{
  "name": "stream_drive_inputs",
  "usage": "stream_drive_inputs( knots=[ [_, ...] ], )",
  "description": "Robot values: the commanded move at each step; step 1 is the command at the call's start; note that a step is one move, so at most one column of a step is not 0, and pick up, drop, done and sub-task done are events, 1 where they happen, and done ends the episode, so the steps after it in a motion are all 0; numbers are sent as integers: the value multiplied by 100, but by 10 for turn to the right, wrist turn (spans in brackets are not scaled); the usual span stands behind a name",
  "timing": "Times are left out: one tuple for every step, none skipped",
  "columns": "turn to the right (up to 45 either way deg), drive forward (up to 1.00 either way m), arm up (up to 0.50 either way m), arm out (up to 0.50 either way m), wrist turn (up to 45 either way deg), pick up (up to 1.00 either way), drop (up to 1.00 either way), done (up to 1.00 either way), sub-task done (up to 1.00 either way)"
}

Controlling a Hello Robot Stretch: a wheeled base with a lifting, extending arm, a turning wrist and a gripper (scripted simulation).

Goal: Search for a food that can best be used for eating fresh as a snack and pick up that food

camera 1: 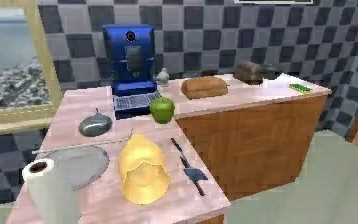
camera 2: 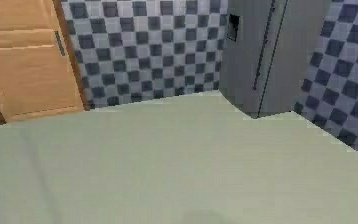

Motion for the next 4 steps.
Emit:
stream_drive_inputs(
  knots=[
    [450,0,0,0,0,0,0,0,0],
    [60,0,0,0,0,0,0,0,0],
    [0,40,0,0,0,0,0,0,0],
    [-120,0,0,0,0,0,0,0,0]
  ],
)
